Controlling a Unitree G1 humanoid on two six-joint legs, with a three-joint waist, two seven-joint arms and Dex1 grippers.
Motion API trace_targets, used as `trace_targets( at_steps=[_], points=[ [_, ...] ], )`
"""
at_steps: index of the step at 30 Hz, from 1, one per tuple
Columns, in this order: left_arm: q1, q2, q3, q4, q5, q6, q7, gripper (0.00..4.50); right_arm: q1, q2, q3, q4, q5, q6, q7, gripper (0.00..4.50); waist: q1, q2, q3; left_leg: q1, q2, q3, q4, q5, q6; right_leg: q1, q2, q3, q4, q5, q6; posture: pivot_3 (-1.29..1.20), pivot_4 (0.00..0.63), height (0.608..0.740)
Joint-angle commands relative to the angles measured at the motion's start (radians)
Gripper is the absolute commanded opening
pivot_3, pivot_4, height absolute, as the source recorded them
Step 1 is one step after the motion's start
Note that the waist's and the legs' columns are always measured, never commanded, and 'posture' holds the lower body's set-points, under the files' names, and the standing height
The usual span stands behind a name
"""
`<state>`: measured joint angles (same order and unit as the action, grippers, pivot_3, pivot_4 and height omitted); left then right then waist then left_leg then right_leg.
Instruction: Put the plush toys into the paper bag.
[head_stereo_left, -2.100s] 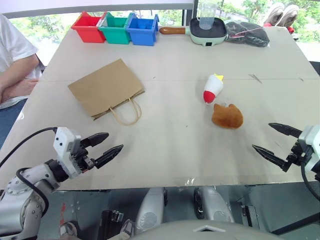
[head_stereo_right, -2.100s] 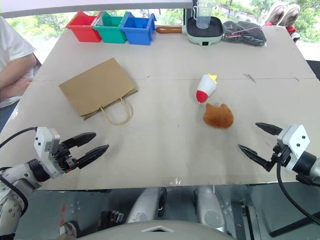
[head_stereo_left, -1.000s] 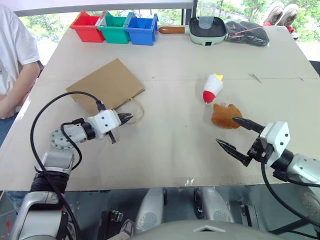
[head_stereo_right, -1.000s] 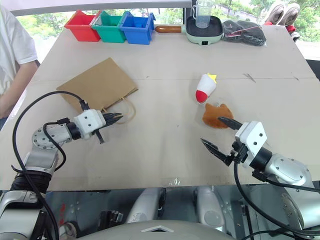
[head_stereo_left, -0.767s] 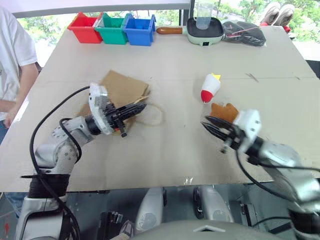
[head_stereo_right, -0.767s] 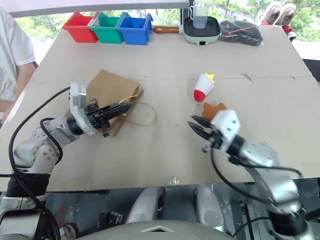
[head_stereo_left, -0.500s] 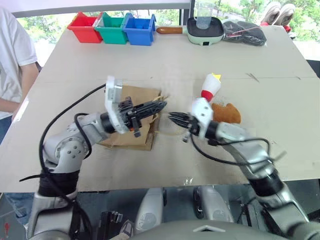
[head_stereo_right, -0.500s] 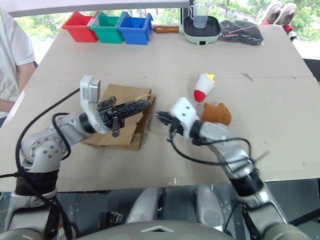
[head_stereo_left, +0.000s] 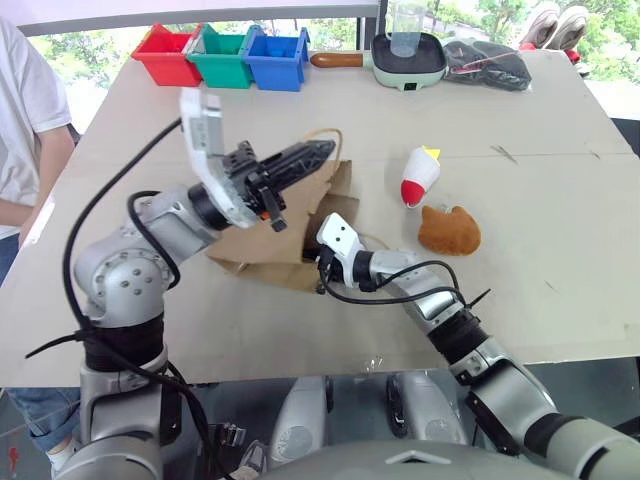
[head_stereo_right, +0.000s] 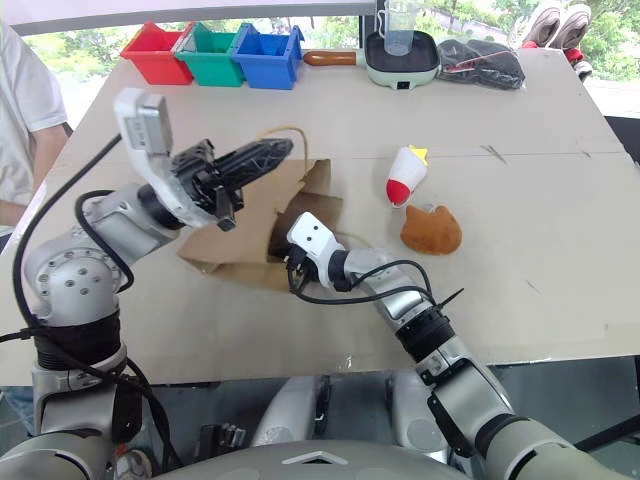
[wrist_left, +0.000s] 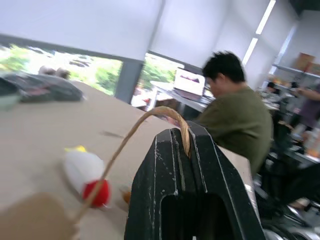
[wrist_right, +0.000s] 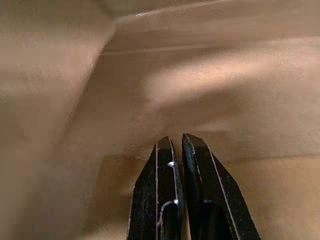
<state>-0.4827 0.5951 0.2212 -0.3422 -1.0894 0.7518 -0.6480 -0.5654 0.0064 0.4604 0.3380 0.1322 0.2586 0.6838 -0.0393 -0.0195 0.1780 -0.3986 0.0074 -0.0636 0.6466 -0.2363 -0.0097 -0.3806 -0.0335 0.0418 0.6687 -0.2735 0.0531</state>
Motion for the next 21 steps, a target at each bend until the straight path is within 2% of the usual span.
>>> trace_targets(
  at_steps=[1,9,12,20,21],
  points=[
    [0.006,0.042,0.085,-0.014,0.017,-0.028,0.020,0.00,0.017,0.022,-0.024,-0.017,-0.038,-0.003,-0.067,0.06,-0.001,0.000,0.000,0.000,0.000,0.000,0.000,0.000,0.000,0.000,0.000,0.000,0.000,0.000,0.000,0.00,0.150,0.740],
    [0.033,0.053,0.123,0.000,0.088,-0.074,0.034,0.00,0.038,0.040,-0.023,-0.043,-0.101,-0.024,-0.147,0.06,0.002,0.000,0.000,0.001,0.000,0.000,0.000,0.000,0.000,0.000,0.000,0.000,0.001,0.000,0.000,0.00,0.150,0.740],
    [-0.014,0.021,0.151,0.063,0.116,-0.129,0.072,0.00,0.057,0.006,-0.018,-0.088,-0.094,0.136,-0.117,0.06,0.002,0.000,0.000,0.001,0.000,-0.001,0.000,0.000,-0.001,0.000,0.000,0.000,0.001,0.000,0.000,0.00,0.150,0.740],
    [0.032,-0.015,0.124,0.027,0.129,-0.144,0.059,0.00,0.062,-0.023,-0.045,-0.180,-0.085,0.152,-0.111,0.06,0.001,0.000,0.000,0.001,-0.001,0.000,0.000,0.000,-0.001,0.000,0.000,0.000,0.001,0.000,0.000,0.00,0.150,0.740],
    [0.046,-0.013,0.111,0.015,0.143,-0.151,0.045,0.00,0.060,-0.023,-0.072,-0.209,-0.057,0.166,-0.104,0.43,0.002,0.000,0.000,0.001,-0.001,-0.001,0.000,0.000,-0.001,0.000,0.000,0.000,0.001,0.000,0.000,0.00,0.150,0.740]
  ],
)
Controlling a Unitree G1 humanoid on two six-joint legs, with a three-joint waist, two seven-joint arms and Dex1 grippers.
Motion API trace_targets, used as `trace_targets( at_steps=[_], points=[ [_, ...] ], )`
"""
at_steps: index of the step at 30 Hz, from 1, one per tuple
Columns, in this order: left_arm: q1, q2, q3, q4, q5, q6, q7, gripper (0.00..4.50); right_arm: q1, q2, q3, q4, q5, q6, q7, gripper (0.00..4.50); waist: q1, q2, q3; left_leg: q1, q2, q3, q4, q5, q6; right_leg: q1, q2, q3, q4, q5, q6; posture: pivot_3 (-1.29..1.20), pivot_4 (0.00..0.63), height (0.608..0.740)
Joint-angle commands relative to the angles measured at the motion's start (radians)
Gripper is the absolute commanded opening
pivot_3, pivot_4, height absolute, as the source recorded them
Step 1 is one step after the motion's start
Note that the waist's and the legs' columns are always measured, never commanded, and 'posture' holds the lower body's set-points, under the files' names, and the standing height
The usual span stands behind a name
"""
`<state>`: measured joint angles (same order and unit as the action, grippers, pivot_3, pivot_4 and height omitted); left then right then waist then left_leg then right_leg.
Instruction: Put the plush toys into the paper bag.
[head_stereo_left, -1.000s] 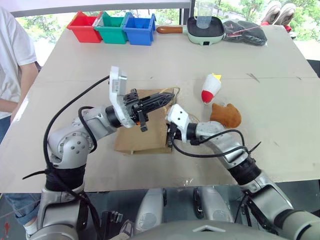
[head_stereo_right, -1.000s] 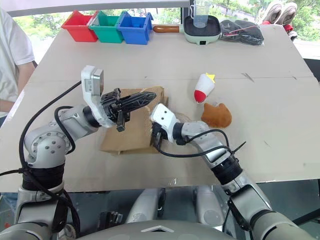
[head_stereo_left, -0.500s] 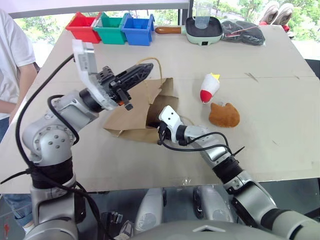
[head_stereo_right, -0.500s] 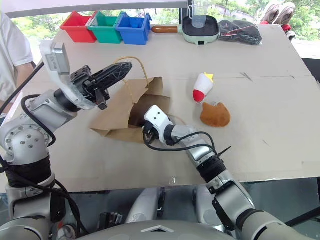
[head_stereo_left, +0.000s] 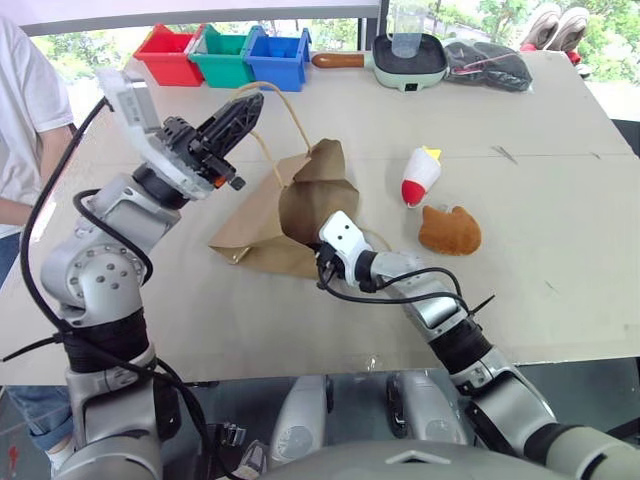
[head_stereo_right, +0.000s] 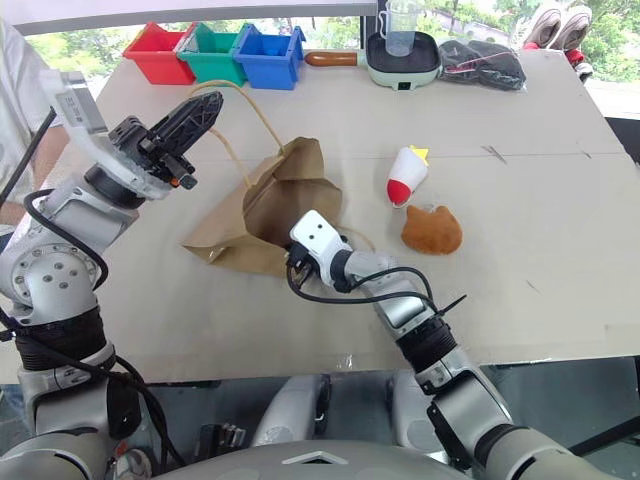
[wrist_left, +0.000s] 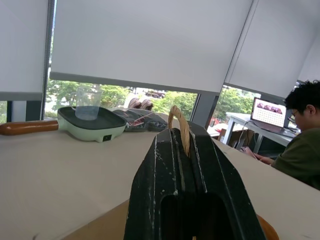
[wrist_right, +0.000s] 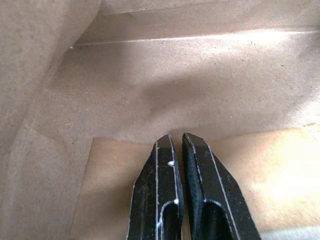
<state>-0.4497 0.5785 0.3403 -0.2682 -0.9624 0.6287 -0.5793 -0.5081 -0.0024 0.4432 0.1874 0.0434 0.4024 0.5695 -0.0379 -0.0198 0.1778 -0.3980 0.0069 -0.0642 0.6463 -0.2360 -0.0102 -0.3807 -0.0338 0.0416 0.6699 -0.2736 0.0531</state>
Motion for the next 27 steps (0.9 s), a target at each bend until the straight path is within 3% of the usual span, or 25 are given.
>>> trace_targets(
  at_steps=[1,2,9,13,17,20,23,26,27],
  points=[
    [0.022,0.004,-0.018,-0.067,0.026,-0.034,-0.034,0.00,0.004,-0.015,-0.072,-0.079,0.052,0.035,0.017,0.59,0.001,0.000,0.000,0.000,0.000,0.000,0.000,0.000,0.000,0.000,0.000,0.000,0.000,0.000,0.000,0.00,0.150,0.740],
    [0.032,0.000,-0.025,-0.075,0.031,-0.035,-0.038,0.00,0.006,-0.027,-0.090,-0.133,0.075,0.060,0.030,0.91,0.003,0.000,0.000,0.000,0.000,0.000,0.000,0.000,0.000,0.000,0.000,0.000,0.000,0.000,0.000,0.00,0.150,0.740],
    [0.078,-0.007,-0.085,-0.088,0.111,-0.081,-0.083,0.00,-0.006,-0.156,-0.226,-0.505,0.181,0.266,0.030,4.37,0.001,0.000,0.000,-0.001,0.000,0.000,-0.001,0.000,0.000,-0.001,0.000,0.000,0.000,0.000,0.000,0.00,0.150,0.740],
    [0.075,-0.023,-0.092,-0.081,0.126,-0.094,-0.082,0.00,-0.045,-0.241,-0.331,-0.570,0.173,0.344,-0.030,4.45,0.001,0.000,0.000,-0.001,0.000,0.000,-0.002,0.000,0.000,-0.001,0.000,0.000,-0.001,0.000,0.000,0.00,0.150,0.740],
    [0.066,-0.037,-0.092,-0.064,0.141,-0.114,-0.082,0.00,-0.155,-0.282,-0.373,-0.423,0.051,0.470,-0.213,4.45,0.000,0.000,0.000,-0.001,0.000,0.001,-0.002,0.000,0.000,-0.001,0.000,0.001,-0.001,0.000,0.000,0.00,0.150,0.740],
    [0.057,-0.050,-0.096,-0.055,0.151,-0.125,-0.080,0.00,-0.243,-0.234,-0.411,-0.206,0.046,0.518,-0.289,4.45,-0.001,0.000,0.000,0.000,0.000,0.003,-0.003,0.000,0.000,-0.001,0.000,0.001,-0.001,0.000,0.000,0.00,0.150,0.740],
    [0.055,-0.065,-0.105,-0.057,0.160,-0.132,-0.077,0.00,-0.353,-0.162,-0.452,0.181,0.034,0.387,-0.363,4.45,-0.006,0.000,0.000,0.000,0.000,0.006,-0.005,0.000,0.000,-0.002,0.000,0.002,-0.003,0.000,-0.001,0.00,0.150,0.740],
    [0.055,-0.070,-0.104,-0.072,0.157,-0.129,-0.068,0.00,-0.394,-0.150,-0.436,0.367,0.010,0.258,-0.362,3.79,-0.005,0.000,0.000,-0.001,0.000,0.008,-0.006,0.000,0.000,-0.003,0.000,0.002,-0.004,0.000,0.000,0.00,0.150,0.740],
    [0.055,-0.070,-0.101,-0.076,0.153,-0.127,-0.065,0.00,-0.399,-0.148,-0.438,0.387,0.013,0.233,-0.359,3.33,-0.004,0.000,0.000,-0.002,0.000,0.008,-0.007,0.000,0.000,-0.004,0.000,0.003,-0.004,0.000,0.000,0.00,0.150,0.740]
  ],
)
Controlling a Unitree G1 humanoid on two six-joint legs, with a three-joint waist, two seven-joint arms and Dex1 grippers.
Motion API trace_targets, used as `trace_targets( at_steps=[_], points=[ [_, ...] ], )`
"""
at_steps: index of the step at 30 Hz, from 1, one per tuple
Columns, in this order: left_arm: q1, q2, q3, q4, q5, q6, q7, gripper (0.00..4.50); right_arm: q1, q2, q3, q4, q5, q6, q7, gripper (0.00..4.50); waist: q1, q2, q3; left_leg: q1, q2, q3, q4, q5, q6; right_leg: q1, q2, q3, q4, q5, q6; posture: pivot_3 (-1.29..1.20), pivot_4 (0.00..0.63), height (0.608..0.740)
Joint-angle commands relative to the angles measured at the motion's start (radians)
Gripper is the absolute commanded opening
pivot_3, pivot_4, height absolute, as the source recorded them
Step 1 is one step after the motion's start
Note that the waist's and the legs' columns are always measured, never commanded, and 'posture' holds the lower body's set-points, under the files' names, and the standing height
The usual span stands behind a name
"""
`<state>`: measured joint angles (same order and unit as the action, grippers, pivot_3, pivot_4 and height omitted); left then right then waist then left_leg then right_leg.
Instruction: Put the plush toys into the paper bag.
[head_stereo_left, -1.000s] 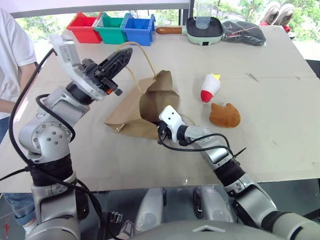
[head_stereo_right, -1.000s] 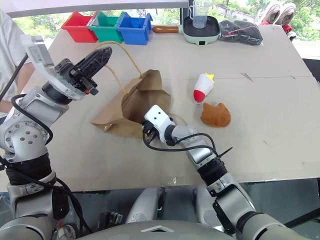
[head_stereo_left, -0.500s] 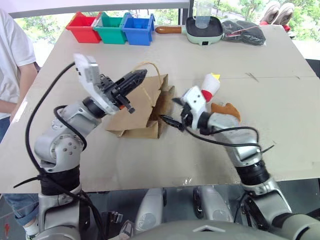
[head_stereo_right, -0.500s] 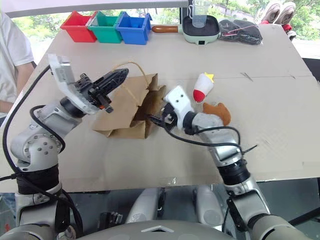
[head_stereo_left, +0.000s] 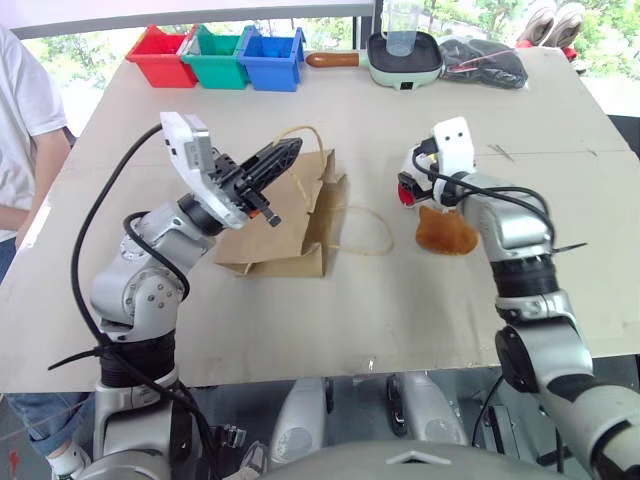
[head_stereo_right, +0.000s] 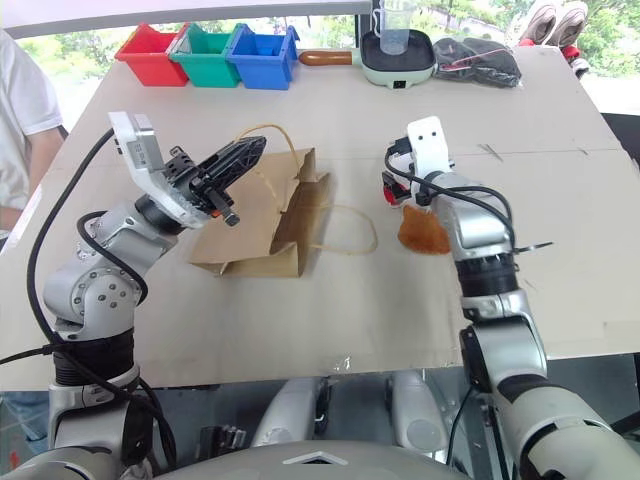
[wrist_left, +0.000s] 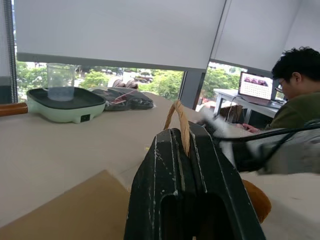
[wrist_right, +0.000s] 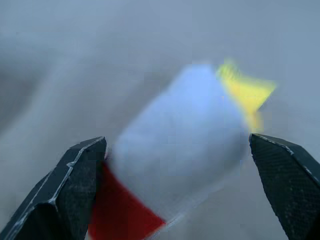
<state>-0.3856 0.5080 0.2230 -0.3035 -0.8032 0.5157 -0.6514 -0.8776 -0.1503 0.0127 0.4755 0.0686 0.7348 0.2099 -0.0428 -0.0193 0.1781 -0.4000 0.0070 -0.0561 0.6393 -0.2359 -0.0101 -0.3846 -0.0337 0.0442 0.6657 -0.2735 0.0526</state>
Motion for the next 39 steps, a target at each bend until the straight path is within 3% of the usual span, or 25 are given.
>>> trace_targets(
  at_steps=[1,2,3,8,13,18,27,30,35,36,39],
  points=[
    [-0.008,0.001,0.019,-0.043,-0.009,-0.012,0.009,0.00,-0.035,0.003,-0.012,0.112,-0.008,-0.116,0.003,2.90,0.001,0.000,0.000,0.000,0.000,0.000,0.000,0.000,0.000,0.000,0.000,0.000,-0.001,0.000,0.000,0.00,0.150,0.740],
    [-0.007,0.001,0.024,-0.044,-0.010,-0.011,0.014,0.00,-0.030,-0.003,0.001,0.107,-0.015,-0.137,0.014,2.30,0.001,0.000,0.000,-0.001,0.000,0.000,0.000,0.000,0.000,0.000,0.000,0.000,-0.001,0.000,0.000,0.00,0.150,0.740],
    [-0.005,0.003,0.028,-0.046,-0.012,-0.009,0.019,0.00,-0.017,-0.010,0.012,0.088,-0.021,-0.186,0.030,2.08,0.001,0.000,0.000,-0.001,0.000,-0.001,0.000,0.000,0.000,0.000,-0.001,0.000,-0.001,0.000,0.000,0.00,0.150,0.740],
    [-0.010,0.003,0.036,-0.046,-0.016,-0.015,0.030,0.00,0.082,-0.108,0.107,-0.115,-0.046,-0.430,0.225,0.15,0.003,0.000,0.000,-0.001,0.000,-0.002,0.000,0.000,0.000,0.000,-0.001,0.000,-0.001,0.000,0.000,0.00,0.150,0.740],
    [-0.031,-0.001,0.030,-0.028,-0.029,-0.013,0.012,0.00,0.157,-0.230,0.247,-0.387,-0.038,-0.571,0.518,0.07,-0.002,0.001,0.001,-0.001,0.000,-0.004,0.000,0.000,0.000,-0.001,0.000,0.000,-0.001,0.000,0.001,0.00,0.150,0.740],
    [-0.060,-0.012,0.011,-0.009,-0.025,-0.013,-0.006,0.00,0.142,-0.247,0.339,-0.445,-0.032,-0.569,0.680,0.07,0.001,0.001,0.001,0.000,0.002,-0.005,-0.001,0.000,0.000,0.000,0.001,-0.001,-0.001,0.000,0.000,0.00,0.150,0.740],
    [-0.062,-0.067,-0.060,-0.040,-0.024,-0.015,-0.039,0.00,-0.093,-0.102,0.502,-0.074,-0.188,-0.772,0.761,0.07,0.001,0.001,0.001,0.000,0.001,-0.005,0.001,0.001,-0.002,0.000,0.000,-0.001,-0.001,0.000,0.001,0.00,0.150,0.740],
    [-0.040,-0.085,-0.083,-0.066,-0.012,-0.026,-0.042,0.00,-0.173,-0.003,0.493,0.104,-0.188,-0.839,0.754,0.07,0.001,0.001,0.001,0.000,0.001,-0.005,0.000,0.003,-0.005,0.000,0.000,-0.001,-0.002,0.000,0.000,0.00,0.150,0.740],
    [-0.009,-0.095,-0.059,-0.093,-0.018,-0.036,-0.021,0.00,-0.199,0.053,0.469,0.221,-0.184,-0.901,0.783,1.97,0.003,0.001,0.001,-0.001,0.001,-0.005,-0.001,0.003,-0.005,-0.001,0.000,-0.001,-0.002,0.000,0.000,0.00,0.150,0.740],
    [-0.002,-0.093,-0.049,-0.095,-0.020,-0.037,-0.017,0.00,-0.190,0.052,0.459,0.218,-0.177,-0.901,0.783,2.64,0.004,0.001,0.001,-0.001,0.001,-0.006,-0.001,0.003,-0.005,-0.001,-0.001,-0.001,-0.002,0.000,0.000,0.00,0.150,0.740],
    [0.017,-0.089,-0.017,-0.105,-0.034,-0.036,0.002,0.00,-0.143,0.016,0.448,0.159,-0.170,-0.891,0.806,4.02,0.006,0.001,0.001,-0.001,0.000,-0.006,-0.001,0.003,-0.005,-0.001,-0.001,-0.001,-0.002,0.000,0.000,0.00,0.150,0.740]
  ],
)
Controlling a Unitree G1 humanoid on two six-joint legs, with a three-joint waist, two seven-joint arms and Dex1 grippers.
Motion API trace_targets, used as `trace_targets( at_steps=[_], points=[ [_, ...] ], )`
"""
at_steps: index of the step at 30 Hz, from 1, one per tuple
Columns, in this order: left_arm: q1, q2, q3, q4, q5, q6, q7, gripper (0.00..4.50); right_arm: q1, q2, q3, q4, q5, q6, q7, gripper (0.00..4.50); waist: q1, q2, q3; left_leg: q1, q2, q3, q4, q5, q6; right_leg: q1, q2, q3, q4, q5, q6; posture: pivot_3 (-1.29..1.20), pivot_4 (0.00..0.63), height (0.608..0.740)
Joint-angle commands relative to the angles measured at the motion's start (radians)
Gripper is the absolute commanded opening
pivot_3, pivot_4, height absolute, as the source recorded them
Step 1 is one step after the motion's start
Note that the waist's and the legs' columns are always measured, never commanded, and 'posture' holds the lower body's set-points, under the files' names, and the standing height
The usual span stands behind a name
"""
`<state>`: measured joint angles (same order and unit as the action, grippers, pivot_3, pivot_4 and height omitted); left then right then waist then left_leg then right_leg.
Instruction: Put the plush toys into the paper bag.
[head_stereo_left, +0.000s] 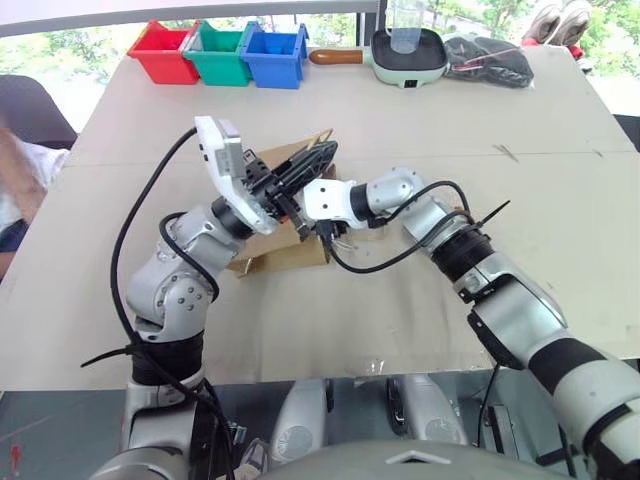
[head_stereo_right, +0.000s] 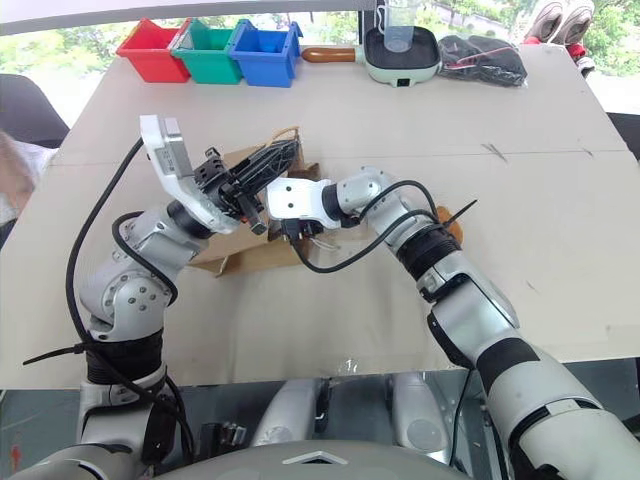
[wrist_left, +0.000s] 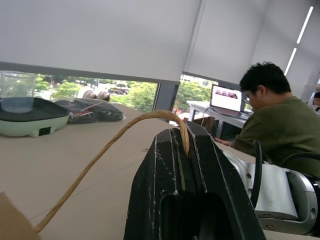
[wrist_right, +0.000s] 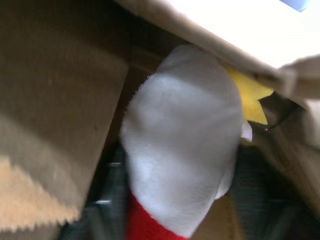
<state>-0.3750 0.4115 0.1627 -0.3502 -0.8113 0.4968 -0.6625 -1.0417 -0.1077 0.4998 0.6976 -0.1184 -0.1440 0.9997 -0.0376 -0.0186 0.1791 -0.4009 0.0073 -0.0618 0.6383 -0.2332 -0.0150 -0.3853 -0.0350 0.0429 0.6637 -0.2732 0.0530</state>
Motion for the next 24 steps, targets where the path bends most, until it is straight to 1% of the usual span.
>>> trace_targets(
  at_steps=[1,3,6,9,13,17,19,22,24],
  points=[
    [0.014,0.011,0.051,-0.061,-0.027,-0.018,0.015,0.00,0.041,-0.041,-0.050,-0.098,0.026,0.016,0.019,4.38,0.001,0.000,0.000,0.000,0.000,0.000,0.000,0.000,0.000,0.000,0.000,0.000,0.000,0.000,0.000,0.00,0.150,0.740],
    [0.039,0.018,0.072,-0.064,-0.028,-0.021,0.017,0.00,0.105,-0.089,-0.099,-0.236,0.063,0.119,0.016,4.38,0.001,0.000,0.000,0.000,0.000,0.000,0.000,0.000,0.000,0.000,0.000,0.000,0.000,0.000,0.000,0.00,0.150,0.740],
    [0.066,0.021,0.093,-0.064,-0.030,-0.029,0.024,0.00,0.211,-0.166,-0.190,-0.502,0.138,0.347,0.008,4.38,0.004,0.000,0.000,-0.001,0.001,-0.001,0.000,0.000,0.000,0.000,0.000,0.000,0.000,0.000,0.000,0.00,0.150,0.740],
    [0.074,0.016,0.101,-0.062,-0.035,-0.031,0.030,0.00,0.304,-0.240,-0.248,-0.726,0.182,0.535,-0.012,4.38,0.005,0.000,0.000,-0.001,0.001,-0.001,0.000,-0.002,0.003,0.000,-0.001,0.000,0.000,0.000,0.000,0.00,0.150,0.740],
    [0.067,0.006,0.097,-0.052,-0.033,-0.041,0.032,0.00,0.405,-0.327,-0.328,-0.921,0.214,0.710,-0.065,4.38,0.003,0.000,0.000,0.000,0.000,-0.001,0.000,-0.002,0.004,0.000,0.000,0.000,0.000,0.000,0.000,0.00,0.150,0.740],
    [0.045,-0.010,0.116,-0.044,-0.077,-0.029,0.054,0.00,0.532,-0.449,-0.461,-1.094,0.259,0.926,-0.114,4.38,0.008,0.000,0.000,-0.001,0.000,0.000,0.000,-0.002,0.004,0.000,0.000,0.000,0.000,0.000,0.000,0.00,0.150,0.740],
    [0.026,-0.019,0.128,-0.034,-0.114,-0.018,0.069,0.00,0.585,-0.513,-0.477,-1.142,0.257,1.013,-0.132,4.38,0.018,0.000,0.000,-0.001,0.000,0.000,0.000,-0.002,0.004,0.000,-0.001,0.000,0.000,0.000,0.000,0.00,0.150,0.740],
    [-0.005,-0.037,0.120,-0.001,-0.139,-0.018,0.069,0.00,0.642,-0.579,-0.398,-1.112,0.220,1.023,-0.151,4.38,0.018,0.000,0.000,0.000,0.000,0.001,0.001,-0.002,0.004,0.000,0.000,0.000,0.000,0.000,0.000,0.00,0.150,0.740],
    [-0.030,-0.051,0.105,0.018,-0.145,-0.016,0.063,0.00,0.662,-0.598,-0.337,-1.039,0.161,0.964,-0.183,4.01,0.018,0.000,0.000,0.000,0.000,0.002,0.001,-0.002,0.004,0.001,0.001,0.001,0.000,0.000,0.000,0.00,0.150,0.740]
  ],
)
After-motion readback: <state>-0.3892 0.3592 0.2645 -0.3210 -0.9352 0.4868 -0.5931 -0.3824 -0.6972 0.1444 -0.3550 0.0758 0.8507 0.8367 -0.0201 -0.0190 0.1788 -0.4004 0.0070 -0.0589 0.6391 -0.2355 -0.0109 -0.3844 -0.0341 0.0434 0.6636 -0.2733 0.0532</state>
